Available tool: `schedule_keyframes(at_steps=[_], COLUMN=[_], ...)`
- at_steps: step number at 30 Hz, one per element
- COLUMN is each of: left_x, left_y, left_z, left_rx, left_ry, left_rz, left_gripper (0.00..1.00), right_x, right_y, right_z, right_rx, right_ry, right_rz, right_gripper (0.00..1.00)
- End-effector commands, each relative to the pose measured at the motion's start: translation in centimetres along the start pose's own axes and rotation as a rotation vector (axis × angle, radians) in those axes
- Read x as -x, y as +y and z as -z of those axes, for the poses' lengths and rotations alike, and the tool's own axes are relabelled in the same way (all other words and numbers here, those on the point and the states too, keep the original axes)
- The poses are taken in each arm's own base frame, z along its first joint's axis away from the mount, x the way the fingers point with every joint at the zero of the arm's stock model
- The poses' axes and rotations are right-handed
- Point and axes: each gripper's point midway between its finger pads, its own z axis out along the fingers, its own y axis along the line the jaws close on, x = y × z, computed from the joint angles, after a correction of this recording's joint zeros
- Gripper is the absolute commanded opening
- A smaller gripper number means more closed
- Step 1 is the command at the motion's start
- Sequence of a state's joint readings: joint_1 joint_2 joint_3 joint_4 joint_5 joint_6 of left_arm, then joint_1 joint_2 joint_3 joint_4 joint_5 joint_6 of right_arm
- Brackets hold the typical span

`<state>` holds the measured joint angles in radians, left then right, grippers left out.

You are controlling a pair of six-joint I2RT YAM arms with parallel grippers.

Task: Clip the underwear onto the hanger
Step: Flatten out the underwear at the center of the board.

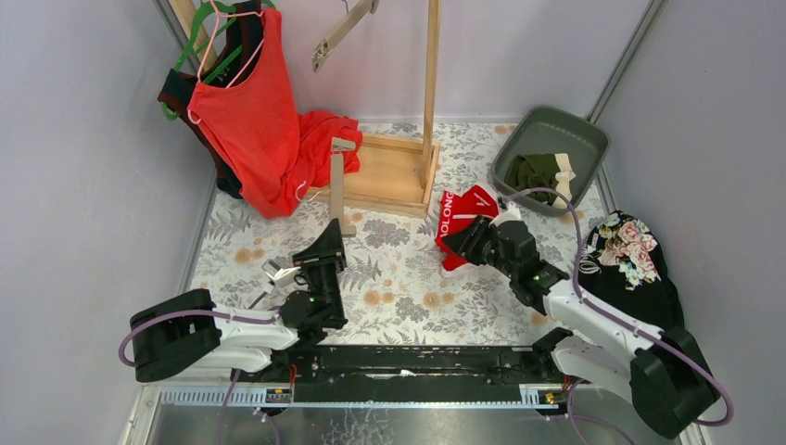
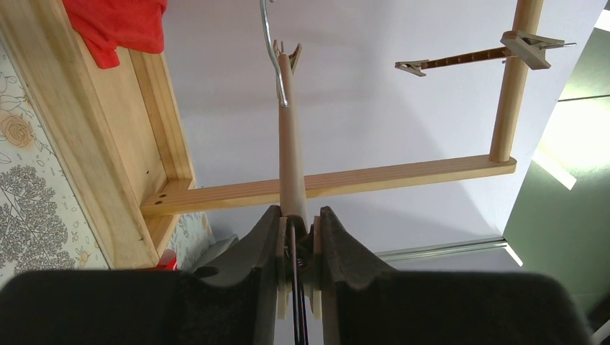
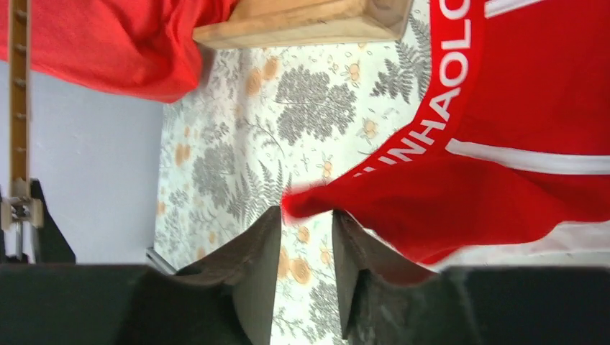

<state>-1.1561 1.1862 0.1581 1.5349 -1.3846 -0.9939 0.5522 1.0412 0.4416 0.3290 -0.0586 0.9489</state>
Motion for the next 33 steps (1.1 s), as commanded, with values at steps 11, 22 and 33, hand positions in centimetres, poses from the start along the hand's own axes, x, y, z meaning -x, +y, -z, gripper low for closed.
schedule_keyframes(at_steps=[11,22,33], left_x=[1.1,1.1,1.6], left_y=[-0.1,0.0,0.2], left_z=[-0.1,-0.1,-0.1], left_rx=[0.016,0.015,0.024], left_ry=[-0.042,-0.039,-0.055], left_rz=[0.032,0.034,0.032], left_gripper=[0.0,0.0,0.0], right_x=[5.5,4.6,7.3], right_y=[3.1,-2.2,-5.3], right_z=[2.9,-1.9,-11.0], right_rx=[-0.133,-0.428,-0.491], right_ry=[-0.017,0.242,0.274], right_rz=[0.371,0.557,0.551], right_gripper=[0.68,0.66,0.67])
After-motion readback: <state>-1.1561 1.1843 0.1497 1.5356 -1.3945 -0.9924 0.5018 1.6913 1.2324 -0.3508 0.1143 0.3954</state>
